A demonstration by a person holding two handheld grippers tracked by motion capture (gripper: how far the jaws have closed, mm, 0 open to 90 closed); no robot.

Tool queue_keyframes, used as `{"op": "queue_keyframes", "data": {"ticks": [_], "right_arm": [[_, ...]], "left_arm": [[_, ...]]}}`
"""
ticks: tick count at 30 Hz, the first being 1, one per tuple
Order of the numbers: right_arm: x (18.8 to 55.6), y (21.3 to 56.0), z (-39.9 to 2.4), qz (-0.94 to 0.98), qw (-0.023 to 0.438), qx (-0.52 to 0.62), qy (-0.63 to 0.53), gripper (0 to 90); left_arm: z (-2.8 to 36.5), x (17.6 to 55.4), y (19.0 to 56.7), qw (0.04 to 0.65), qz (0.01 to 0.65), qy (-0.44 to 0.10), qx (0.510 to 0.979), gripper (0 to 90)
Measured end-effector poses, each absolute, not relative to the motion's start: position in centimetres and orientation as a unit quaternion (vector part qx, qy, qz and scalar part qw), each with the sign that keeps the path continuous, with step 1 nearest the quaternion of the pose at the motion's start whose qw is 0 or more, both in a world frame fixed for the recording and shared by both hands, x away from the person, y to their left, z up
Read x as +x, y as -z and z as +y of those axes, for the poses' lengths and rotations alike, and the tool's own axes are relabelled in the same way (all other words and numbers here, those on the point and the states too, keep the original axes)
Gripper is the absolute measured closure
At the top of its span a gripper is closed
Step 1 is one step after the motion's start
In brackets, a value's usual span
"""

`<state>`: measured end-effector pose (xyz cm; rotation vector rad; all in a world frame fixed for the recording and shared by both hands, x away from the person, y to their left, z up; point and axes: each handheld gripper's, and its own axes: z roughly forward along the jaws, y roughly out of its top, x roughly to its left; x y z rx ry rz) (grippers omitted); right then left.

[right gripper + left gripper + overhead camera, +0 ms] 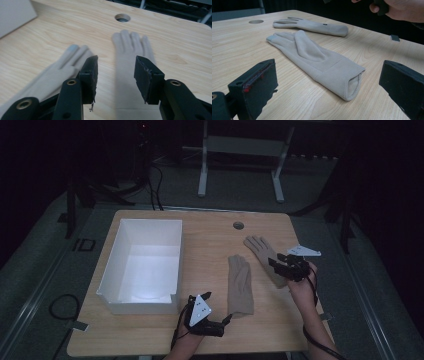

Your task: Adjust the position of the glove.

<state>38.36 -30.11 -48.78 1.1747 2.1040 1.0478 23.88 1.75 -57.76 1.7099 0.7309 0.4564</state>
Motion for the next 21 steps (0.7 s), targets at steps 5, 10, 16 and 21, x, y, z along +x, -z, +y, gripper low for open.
{"op": "queue_keyframes", "data": {"ticks": [5, 10, 16, 21], "right_arm": [[39.9, 49.6, -31.3, 0.779, 0.245, 0.437, -0.376, 52.8], [41.7, 50.2, -31.9, 0.78, 0.239, 0.452, -0.36, 53.4], [43.6, 51.0, -31.8, 0.784, 0.246, 0.45, -0.35, 53.2], [44.8, 52.4, -31.6, 0.785, 0.24, 0.453, -0.346, 53.0]], "left_arm": [[1.8, 23.9, 57.8, 0.575, 0.312, -0.196, 0.731, 2.0], [1.8, 23.9, 57.8, 0.575, 0.314, -0.195, 0.73, 2.0], [1.8, 23.9, 57.8, 0.576, 0.314, -0.195, 0.729, 2.0], [1.8, 23.9, 57.8, 0.575, 0.316, -0.194, 0.729, 2.0]]}}
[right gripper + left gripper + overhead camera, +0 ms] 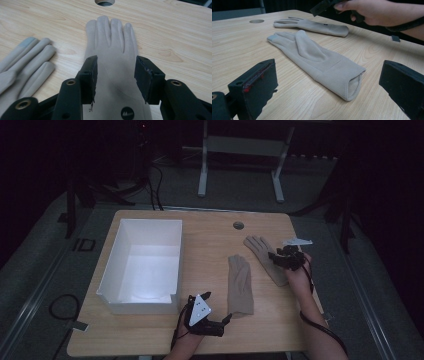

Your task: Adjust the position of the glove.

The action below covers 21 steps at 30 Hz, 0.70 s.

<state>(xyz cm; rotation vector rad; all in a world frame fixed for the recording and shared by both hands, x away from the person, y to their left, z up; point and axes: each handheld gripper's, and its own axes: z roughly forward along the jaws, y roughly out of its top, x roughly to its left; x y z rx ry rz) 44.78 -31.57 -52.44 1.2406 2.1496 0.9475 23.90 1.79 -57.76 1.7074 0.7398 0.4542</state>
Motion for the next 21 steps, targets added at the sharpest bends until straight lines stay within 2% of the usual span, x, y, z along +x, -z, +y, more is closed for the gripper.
{"op": "queue_keyframes", "data": {"ticks": [10, 15, 19, 21], "right_arm": [[46.3, 54.8, -31.5, 0.785, 0.228, 0.468, -0.335, 52.6], [46.5, 55.8, -31.4, 0.788, 0.214, 0.466, -0.34, 60.3], [46.3, 55.8, -31.1, 0.789, 0.214, 0.467, -0.338, 77.4], [46.2, 55.6, -30.9, 0.785, 0.212, 0.477, -0.334, 80.9]], "left_arm": [[1.8, 23.9, 57.8, 0.576, 0.315, -0.193, 0.729, 2.0], [1.8, 23.9, 57.8, 0.577, 0.314, -0.193, 0.729, 2.0], [1.8, 23.9, 57.8, 0.577, 0.314, -0.193, 0.729, 2.0], [1.8, 23.9, 57.8, 0.577, 0.314, -0.193, 0.729, 2.0]]}}
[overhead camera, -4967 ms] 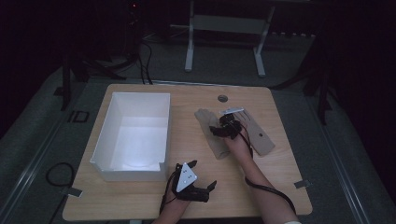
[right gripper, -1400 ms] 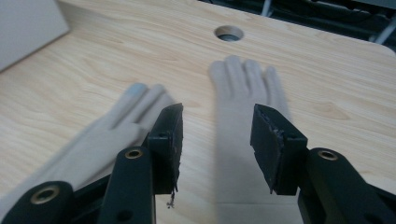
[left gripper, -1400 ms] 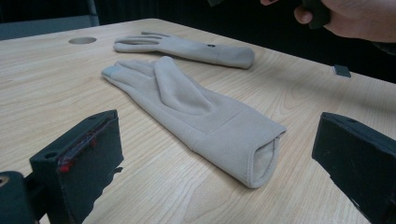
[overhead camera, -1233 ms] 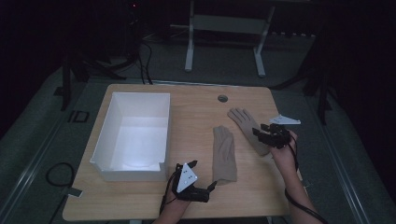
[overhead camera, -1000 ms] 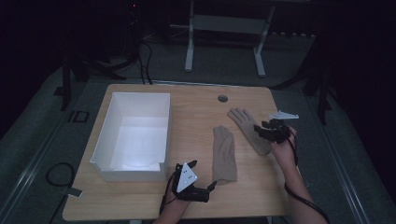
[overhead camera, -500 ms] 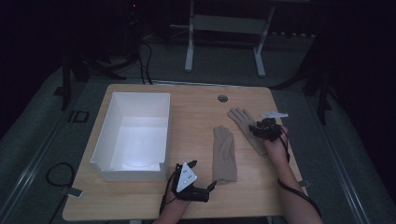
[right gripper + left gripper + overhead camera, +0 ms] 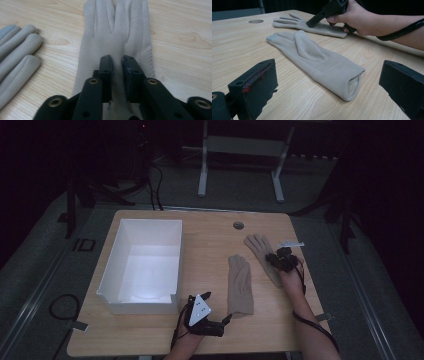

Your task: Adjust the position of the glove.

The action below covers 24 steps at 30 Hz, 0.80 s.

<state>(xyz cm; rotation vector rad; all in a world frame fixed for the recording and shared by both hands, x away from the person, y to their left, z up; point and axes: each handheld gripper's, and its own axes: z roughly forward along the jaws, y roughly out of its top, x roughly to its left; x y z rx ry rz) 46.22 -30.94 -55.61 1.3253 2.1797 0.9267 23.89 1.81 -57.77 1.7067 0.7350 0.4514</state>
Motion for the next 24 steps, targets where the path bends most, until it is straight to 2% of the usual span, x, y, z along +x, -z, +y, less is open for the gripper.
{"op": "queue_keyframes", "data": {"ticks": [15, 24], "right_arm": [[42.5, 49.4, -30.0, 0.726, 0.259, 0.521, -0.367, 82.8], [39.0, 47.0, -31.8, 0.69, 0.268, 0.555, -0.379, 82.7]], "left_arm": [[1.8, 23.9, 57.8, 0.576, 0.314, -0.194, 0.73, 2.0], [1.8, 23.9, 57.8, 0.575, 0.312, -0.196, 0.731, 2.0]]}}
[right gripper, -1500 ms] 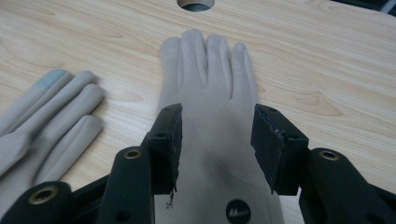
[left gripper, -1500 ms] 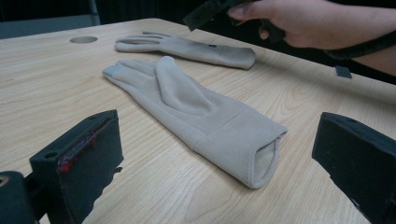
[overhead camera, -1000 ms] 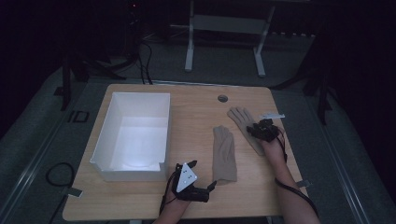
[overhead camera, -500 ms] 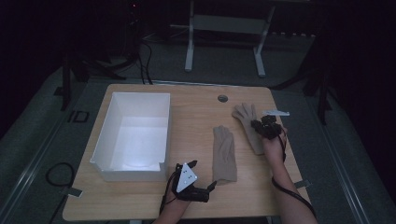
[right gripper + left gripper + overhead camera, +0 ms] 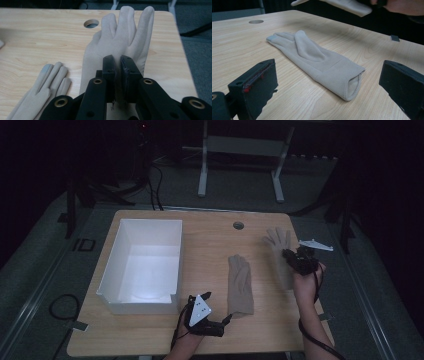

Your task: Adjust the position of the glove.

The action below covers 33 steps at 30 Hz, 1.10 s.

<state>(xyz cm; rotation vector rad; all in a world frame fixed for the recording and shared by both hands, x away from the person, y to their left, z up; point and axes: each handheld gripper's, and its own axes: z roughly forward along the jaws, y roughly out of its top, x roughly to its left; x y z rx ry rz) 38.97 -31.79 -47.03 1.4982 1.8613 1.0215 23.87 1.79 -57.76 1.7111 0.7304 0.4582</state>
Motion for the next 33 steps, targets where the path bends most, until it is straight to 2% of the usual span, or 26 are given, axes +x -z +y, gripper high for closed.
{"op": "queue_keyframes", "data": {"ticks": [8, 16, 25, 33], "right_arm": [[36.1, 46.7, -34.0, 0.68, 0.273, 0.573, -0.366, 82.7], [33.7, 49.6, -34.4, 0.678, 0.255, 0.6, -0.341, 82.6], [33.2, 53.4, -33.4, 0.694, 0.233, 0.605, -0.313, 81.8], [33.0, 55.1, -33.4, 0.694, 0.217, 0.602, -0.33, 68.4]], "left_arm": [[1.7, 23.8, 57.8, 0.574, 0.311, -0.197, 0.731, 2.0], [1.7, 23.8, 57.7, 0.572, 0.312, -0.199, 0.732, 2.0], [1.7, 23.8, 57.7, 0.572, 0.312, -0.198, 0.732, 2.0], [1.7, 23.8, 57.7, 0.573, 0.311, -0.198, 0.732, 2.0]]}}
